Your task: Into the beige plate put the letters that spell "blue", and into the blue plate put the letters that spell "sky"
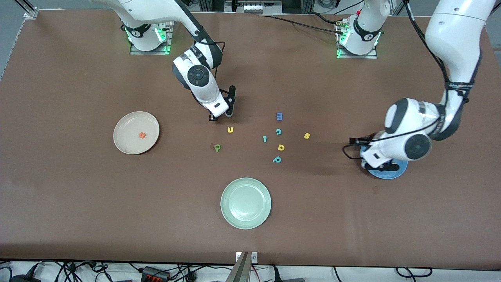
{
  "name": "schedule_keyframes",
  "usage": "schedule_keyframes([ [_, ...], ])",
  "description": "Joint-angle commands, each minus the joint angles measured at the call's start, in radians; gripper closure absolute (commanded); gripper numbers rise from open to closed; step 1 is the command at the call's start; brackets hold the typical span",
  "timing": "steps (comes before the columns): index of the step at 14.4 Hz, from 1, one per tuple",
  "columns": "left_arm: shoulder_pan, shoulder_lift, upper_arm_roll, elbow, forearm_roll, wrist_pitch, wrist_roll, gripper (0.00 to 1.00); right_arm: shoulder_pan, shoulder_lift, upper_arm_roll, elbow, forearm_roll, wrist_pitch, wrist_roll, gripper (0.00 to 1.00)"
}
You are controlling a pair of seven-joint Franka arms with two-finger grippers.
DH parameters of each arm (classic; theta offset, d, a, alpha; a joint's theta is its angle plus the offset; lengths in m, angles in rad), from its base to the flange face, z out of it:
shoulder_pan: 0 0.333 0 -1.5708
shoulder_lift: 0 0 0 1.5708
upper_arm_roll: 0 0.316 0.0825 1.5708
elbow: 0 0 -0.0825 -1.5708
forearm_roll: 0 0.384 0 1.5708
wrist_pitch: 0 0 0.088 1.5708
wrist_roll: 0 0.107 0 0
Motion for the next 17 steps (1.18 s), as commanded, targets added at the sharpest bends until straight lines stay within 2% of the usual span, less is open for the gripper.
schedule_keyframes([
  [1,-0.044,-0.018,-0.087,-0.045,0.016,0.038,-0.152,0.0,-0.008,0.009,0.004,0.0,-0.006,0.006,-0.021,0.9],
  [3,-0.097,-0.018,-0.086,-0.097,0.017,0.147,-0.167,0.0,-0.008,0.007,0.002,0.008,-0.006,0.005,-0.018,0.93],
  [5,-0.139,-0.027,-0.083,-0.187,0.019,0.315,-0.178,0.0,-0.012,0.003,-0.018,0.017,-0.007,-0.001,-0.015,0.94],
  [8,-0.153,-0.01,-0.081,-0.208,0.034,0.383,-0.181,0.0,-0.032,-0.022,-0.033,0.017,-0.007,-0.026,-0.006,0.94],
  [10,-0.15,0.013,-0.075,-0.238,0.13,0.458,-0.187,0.06,-0.066,-0.071,-0.042,0.018,-0.007,-0.122,0.008,0.94],
  [12,-0.147,0.042,-0.076,-0.234,0.195,0.468,-0.189,0.15,-0.087,-0.118,-0.097,0.018,-0.009,-0.197,0.004,0.94],
  [14,-0.156,0.045,-0.076,-0.228,0.2,0.477,-0.189,0.25,-0.089,-0.149,-0.168,0.018,-0.012,-0.256,-0.002,0.94],
  [16,-0.154,0.045,-0.076,-0.228,0.201,0.479,-0.189,0.34,-0.091,-0.169,-0.264,0.018,-0.012,-0.323,-0.01,0.94],
  [17,-0.153,0.045,-0.076,-0.229,0.201,0.479,-0.189,0.41,-0.089,-0.17,-0.315,0.017,-0.012,-0.34,-0.01,0.94],
])
